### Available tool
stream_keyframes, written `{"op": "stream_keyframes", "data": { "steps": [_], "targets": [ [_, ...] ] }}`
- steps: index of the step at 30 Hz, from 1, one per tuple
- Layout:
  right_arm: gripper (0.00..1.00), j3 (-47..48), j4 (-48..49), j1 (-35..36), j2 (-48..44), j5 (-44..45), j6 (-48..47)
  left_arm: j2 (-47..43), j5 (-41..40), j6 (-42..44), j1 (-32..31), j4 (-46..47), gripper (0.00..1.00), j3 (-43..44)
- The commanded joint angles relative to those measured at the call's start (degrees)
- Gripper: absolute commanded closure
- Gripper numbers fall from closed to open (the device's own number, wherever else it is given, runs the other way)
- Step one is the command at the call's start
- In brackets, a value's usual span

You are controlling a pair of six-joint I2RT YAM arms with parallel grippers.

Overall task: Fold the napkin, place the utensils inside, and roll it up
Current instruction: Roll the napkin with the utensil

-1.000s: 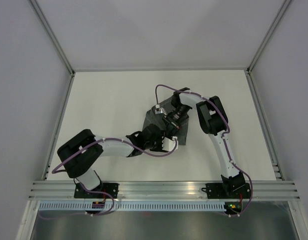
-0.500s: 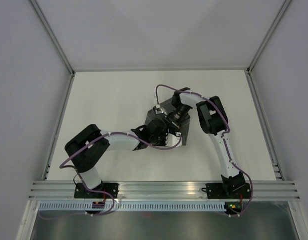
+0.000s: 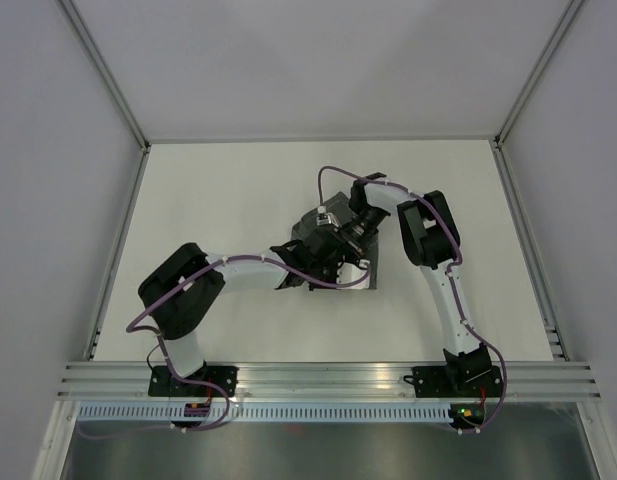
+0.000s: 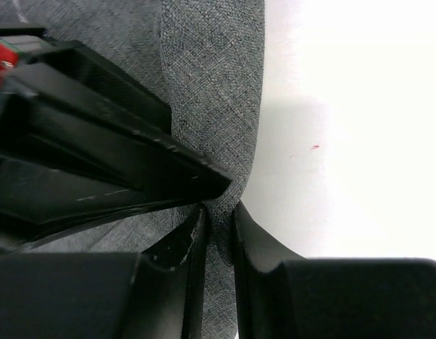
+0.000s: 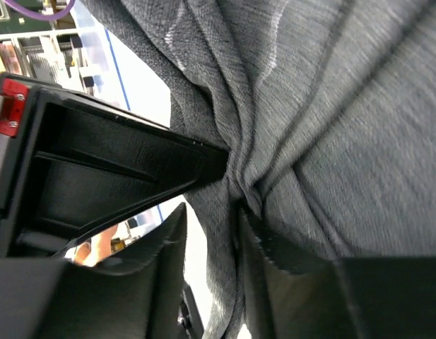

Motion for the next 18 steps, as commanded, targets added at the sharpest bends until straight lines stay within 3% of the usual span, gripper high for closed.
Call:
{"op": "stream_keyframes", "data": {
  "steps": [1, 7, 18],
  "targets": [
    [0.55, 0.3, 10.5, -2.7, -1.9, 7.6, -0.6, 1.8, 6.7, -2.8, -0.3, -6.8, 0.98, 2.2],
    [0.46, -0.5, 15.7, -5.8, -9.5, 4.8, 6.6, 2.9, 10.2, -5.1, -0.3, -9.7, 0.98, 3.6],
    [0.45, -13.1, 43.3, -18.0, -24.7, 4.8, 26.0, 6.0, 21.9, -12.7, 3.4, -16.0, 0.98, 8.4]
  ]
}}
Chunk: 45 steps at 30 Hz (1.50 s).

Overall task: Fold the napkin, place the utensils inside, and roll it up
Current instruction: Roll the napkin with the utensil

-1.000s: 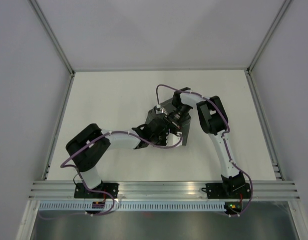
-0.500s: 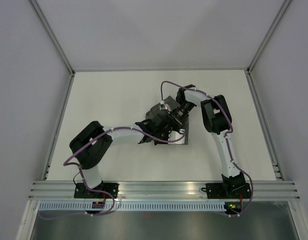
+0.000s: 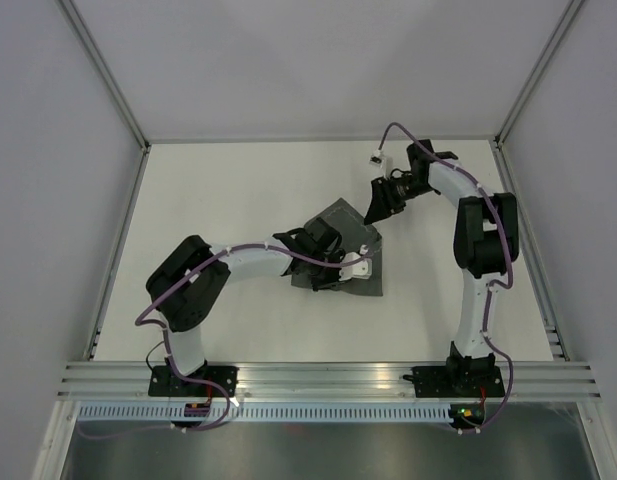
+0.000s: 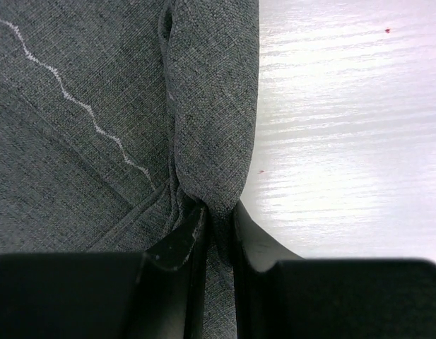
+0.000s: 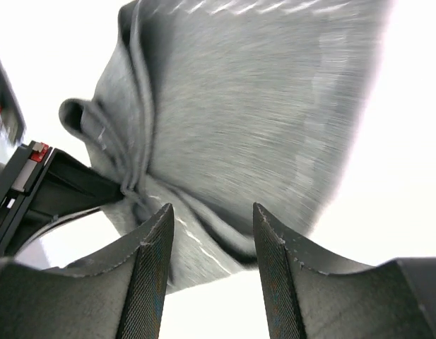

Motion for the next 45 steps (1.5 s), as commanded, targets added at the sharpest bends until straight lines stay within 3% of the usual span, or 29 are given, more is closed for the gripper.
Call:
{"op": "stream_keyframes", "data": {
  "steps": [1, 8, 16, 20, 24, 35, 45],
  "targets": [
    [0.46, -3.9, 12.7, -3.8, -8.3, -0.3, 7.0, 2.8, 9.5, -6.4, 1.5, -7.4, 0.98, 1.9],
    [0.5, -18.8, 22.2, -6.1, -23.6, 3.2, 3.1, 6.9, 18.1, -10.1, 4.8, -11.8, 0.98, 5.6],
    [0.49, -36.8, 25.2, -5.0, -43.2, 4.6, -11.1, 11.1, 25.8, -12.7, 7.6, -16.0, 0.98, 9.3],
    [0.49, -44.5, 25.2, 0.3, -51.0, 8.0, -17.6, 14.0, 30.6, -14.1, 9.2, -17.7, 0.98, 11.1],
    [0.48, -52.5, 25.8, 10.4, -57.6, 15.2, -19.7, 15.5, 32.0, -15.3, 10.0, -18.4, 0.98, 12.1],
    [0.46, -60.3, 34.6, 30.9, -54.3, 29.7, -16.6, 19.9, 32.7, -17.8, 10.8, -21.6, 0.98, 15.7],
    [0.44, -60.8, 43.9, 39.9, -46.0, 42.2, -14.8, 21.2, 32.7, -18.3, 11.2, -22.7, 0.98, 16.4]
  ]
}}
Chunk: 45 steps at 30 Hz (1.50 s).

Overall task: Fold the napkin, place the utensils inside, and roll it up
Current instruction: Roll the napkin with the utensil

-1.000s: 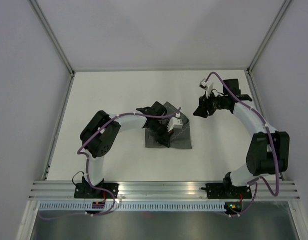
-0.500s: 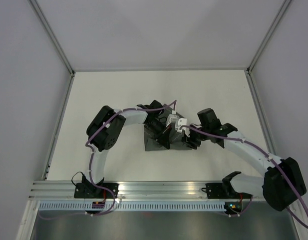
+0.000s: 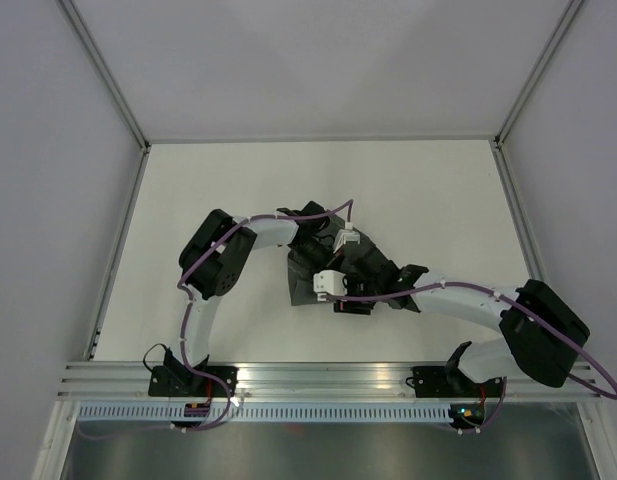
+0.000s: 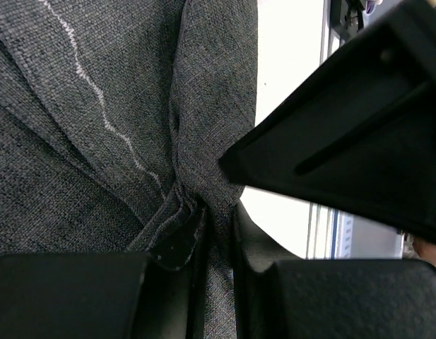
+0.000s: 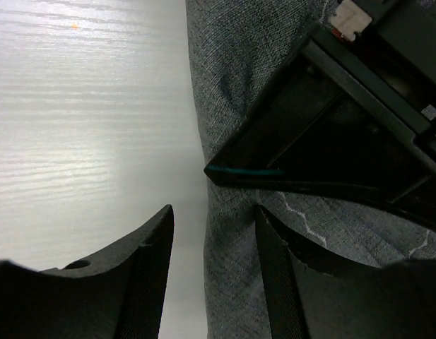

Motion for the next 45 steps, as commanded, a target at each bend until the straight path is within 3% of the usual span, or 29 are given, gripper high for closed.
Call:
{"op": "stream_keyframes", "data": {
  "steps": [1, 14, 17, 18, 21, 24, 27, 31, 37, 41, 44, 45],
  "targets": [
    [0.44, -0.3, 5.5, 1.1, 1.7, 5.8, 1.2, 2.8, -2.8, -0.9, 0.2, -2.3, 0.98, 0.1],
    [0.51, -1.7, 8.2, 1.7, 6.4, 6.5, 0.7, 2.9, -2.0, -0.6, 0.9, -2.5, 0.98, 0.3],
    [0.61, -2.3, 8.6, 1.7, 6.9, 6.7, 0.4, 2.8, -1.5, -0.9, 1.3, -2.5, 0.97, 0.6],
    [0.72, -2.3, 8.8, 1.8, 7.0, 6.7, 0.4, 2.6, -1.3, -0.8, 1.4, -2.5, 0.96, 0.6],
    [0.85, -2.6, 8.8, 1.7, 7.3, 6.5, 0.5, 2.4, -0.9, -1.3, 2.0, -2.6, 0.88, 1.1],
    [0.9, -3.2, 8.6, 1.8, 7.4, 6.1, 0.3, 1.6, 0.1, -2.6, 3.0, -2.6, 0.78, 1.7],
    [0.95, -3.1, 7.7, 1.7, 7.8, 5.3, -0.1, 1.1, 2.4, -5.2, 5.1, -2.6, 0.77, 2.7],
    [0.98, -2.0, 5.9, 1.0, 8.5, 3.3, -0.4, -1.2, 4.7, -6.5, 6.8, -2.4, 0.73, 2.4],
    [0.99, 0.0, 3.1, -1.0, 10.4, -0.2, -1.2, -5.9, 1.8, -8.0, 6.9, -0.8, 0.55, 1.7],
    [1.0, 1.7, 0.4, -2.5, 11.2, -3.1, -1.5, -10.4, -2.5, -10.7, 7.6, 3.8, 0.54, -1.3],
    [0.99, 3.8, -2.1, -4.2, 12.4, -5.7, -2.2, -15.9, -5.4, -16.6, 10.9, 14.1, 0.57, -7.4],
    [1.0, 4.9, -2.9, -5.3, 12.8, -6.3, -2.7, -18.0, -6.3, -22.0, 13.8, 23.0, 0.58, -12.5]
  ]
}}
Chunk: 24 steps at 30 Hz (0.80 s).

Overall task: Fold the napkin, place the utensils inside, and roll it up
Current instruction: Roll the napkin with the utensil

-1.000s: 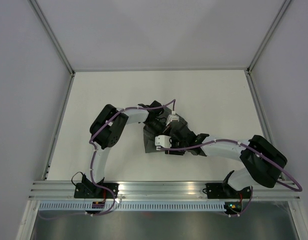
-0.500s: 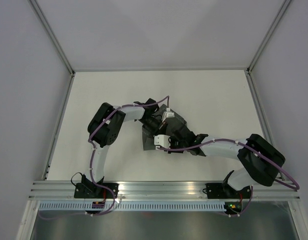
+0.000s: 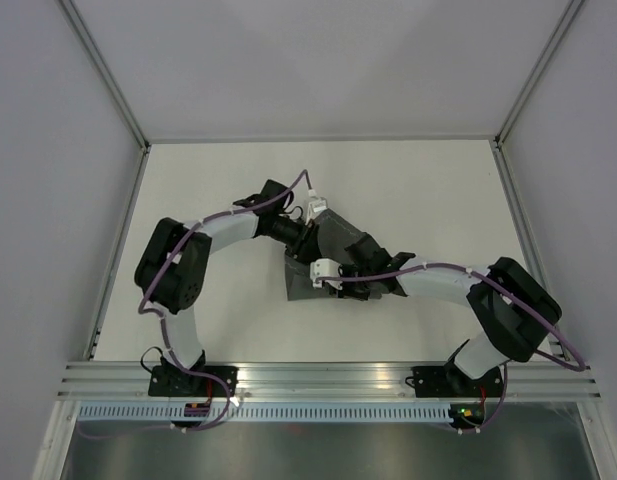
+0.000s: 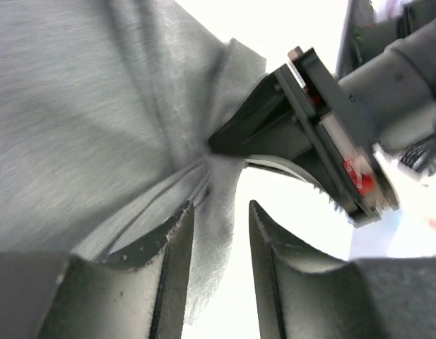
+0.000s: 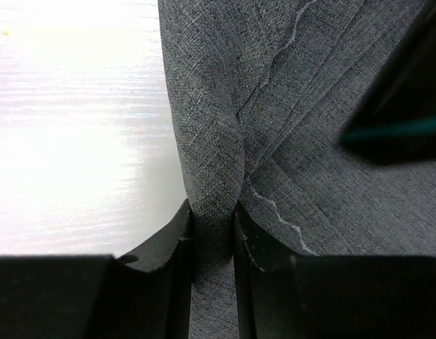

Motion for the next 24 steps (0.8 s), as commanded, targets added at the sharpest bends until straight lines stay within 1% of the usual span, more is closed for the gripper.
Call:
{"op": "stream_keyframes", "data": {
  "steps": [1, 2, 3, 4, 5, 6, 7, 8, 9, 10, 11, 12, 13, 14, 15, 17, 18, 19, 21, 22, 23, 24],
  "targets": [
    [1.0, 2.2, -8.1, -2.8, 3.2, -4.2, -1.7, -10.1, -4.5, -14.3, 6.9, 21.6, 0.59, -9.7],
    [1.0, 3.0, -10.0, -3.3, 3.7, -5.8, -2.0, -12.4, -4.7, -17.6, 8.7, 26.9, 0.6, -12.6],
    [1.0, 4.4, -10.8, -4.6, 4.6, -6.7, -2.1, -14.6, -6.8, -24.1, 11.9, 32.3, 0.62, -17.8],
    [1.0, 5.2, -12.7, -5.2, 5.1, -7.6, -2.8, -20.1, -9.5, -26.7, 12.9, 41.6, 0.61, -20.2],
    [0.99, 5.9, -13.6, -5.8, 5.6, -8.7, -3.2, -22.8, -12.6, -27.9, 13.1, 44.0, 0.6, -22.1],
    [1.0, 7.3, -14.4, -6.7, 6.8, -9.2, -3.5, -25.5, -18.4, -29.4, 12.7, 46.6, 0.59, -25.2],
    [1.0, 7.9, -15.9, -7.1, 7.5, -9.4, -4.3, -31.5, -21.7, -30.5, 12.2, 51.0, 0.54, -26.6],
    [0.99, 8.4, -16.5, -7.4, 8.1, -9.7, -4.6, -34.0, -23.8, -31.3, 11.7, 53.5, 0.52, -28.2],
    [1.0, 9.5, -17.2, -8.0, 9.1, -10.3, -4.9, -36.8, -28.7, -32.2, 10.2, 54.5, 0.45, -30.3],
    [1.0, 10.2, -18.5, -8.2, 9.8, -10.8, -5.1, -39.1, -30.5, -32.2, 9.4, 56.4, 0.44, -31.3],
    [0.99, 10.9, -19.1, -8.5, 10.4, -11.1, -5.5, -43.4, -36.1, -32.0, 8.5, 56.3, 0.4, -32.3],
    [1.0, 12.2, -19.8, -9.0, 11.8, -12.0, -5.8, -45.3, -38.5, -33.1, 7.0, 56.3, 0.31, -33.9],
    [0.99, 13.0, -21.3, -9.2, 12.5, -12.3, -6.1, -46.9, -39.9, -34.6, 7.0, 58.3, 0.25, -35.1],
    [1.0, 13.8, -22.1, -9.3, 13.3, -12.7, -6.4, -50.1, -43.5, -36.3, 7.1, 59.3, 0.01, -36.4],
    [1.0, 15.1, -22.6, -9.7, 14.7, -13.2, -6.7, -51.3, -46.2, -40.7, 7.1, 60.3, 0.0, -39.1],
    [1.0, 17.1, -24.4, -9.9, 16.1, -13.2, -7.2, -55.5, -51.8, -45.8, 7.2, 64.2, 0.0, -43.4],
    [0.99, 17.6, -24.8, -10.1, 17.3, -13.5, -7.4, -57.2, -52.6, -46.6, 7.2, 66.0, 0.0, -44.7],
    [1.0, 18.3, -26.0, -10.2, 17.9, -13.7, -7.5, -58.2, -52.8, -46.2, 7.2, 67.0, 0.0, -45.4],
    [1.0, 20.9, -27.5, -10.6, 20.2, -14.4, -7.7, -59.1, -48.8, -39.8, 7.0, 60.6, 0.0, -41.3],
    [1.0, 22.2, -29.8, -10.7, 21.2, -15.4, -8.1, -59.0, -47.5, -37.4, 6.6, 57.0, 0.0, -39.2],
    [0.99, 25.0, -31.2, -10.9, 22.3, -16.0, -8.3, -59.0, -47.9, -35.2, 5.8, 54.4, 0.0, -36.5],
    [0.99, 26.6, -32.8, -11.3, 24.9, -16.7, -8.9, -59.5, -48.9, -33.9, 5.2, 51.7, 0.0, -36.1]
  ]
}}
